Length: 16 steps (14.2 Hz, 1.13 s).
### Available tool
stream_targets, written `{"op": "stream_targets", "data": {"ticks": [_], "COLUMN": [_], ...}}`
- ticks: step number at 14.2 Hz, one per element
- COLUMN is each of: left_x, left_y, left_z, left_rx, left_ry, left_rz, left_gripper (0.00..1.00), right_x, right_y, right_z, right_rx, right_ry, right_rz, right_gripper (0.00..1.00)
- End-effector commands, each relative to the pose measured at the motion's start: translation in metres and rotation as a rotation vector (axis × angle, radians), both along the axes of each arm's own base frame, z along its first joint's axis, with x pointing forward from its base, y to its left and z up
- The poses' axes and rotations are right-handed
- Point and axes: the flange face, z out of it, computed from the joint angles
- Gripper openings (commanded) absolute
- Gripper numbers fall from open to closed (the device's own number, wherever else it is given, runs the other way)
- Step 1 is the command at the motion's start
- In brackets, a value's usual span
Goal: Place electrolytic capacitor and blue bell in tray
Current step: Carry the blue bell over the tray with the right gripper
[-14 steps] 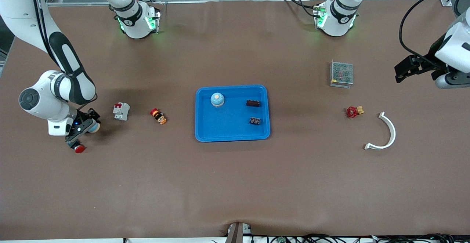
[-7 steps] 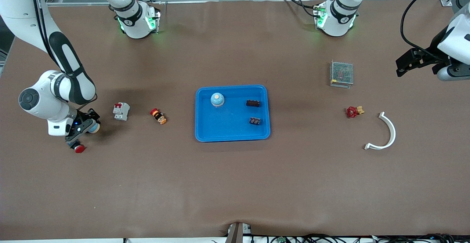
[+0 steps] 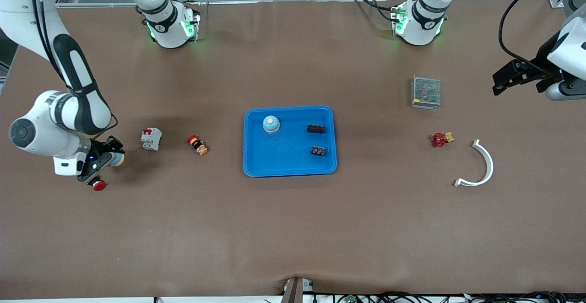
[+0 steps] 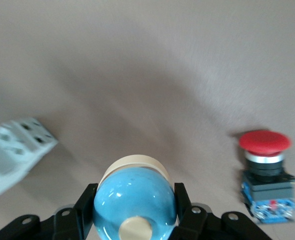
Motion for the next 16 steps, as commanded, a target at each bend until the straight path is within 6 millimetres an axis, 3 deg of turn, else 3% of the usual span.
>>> {"op": "stream_targets", "data": {"ticks": [1,4,7,9,16], "left_x": [-0.007,-0.007,-0.004,-0.001,0.003], "left_y": [-0.001,-0.001,-0.004,-0.004,-0.012], "left_z": [0.003,0.003,0.002,-0.001,-0.005], "left_rx": [-0.018,-0.016,-0.013,-0.011,-0.011], "left_ry": [-0.008,-0.004,-0.006,-0.006,-0.012], "left_rz": [-0.011,0.0,-0.003,-0.005,-0.019], "left_gripper": [1.0,1.0,1.0,1.0,1.0], "right_x": [0.027,0.053,0.064,0.064,0.038], "right_y": [0.032,0.084,0.148,0.185,0.346], "right_z": [0.065,0.134,0.177,0.187,0.184], "right_rx": [0.001,-0.032,-0.067,-0.083,-0.036], "right_ry": [0.042,0.078,0.061,0.052,0.056], "right_rz": [-0.069,-0.184,-0.315,-0.4,-0.652], "right_gripper": [0.44,0.43,0.43,0.43,0.43]}}
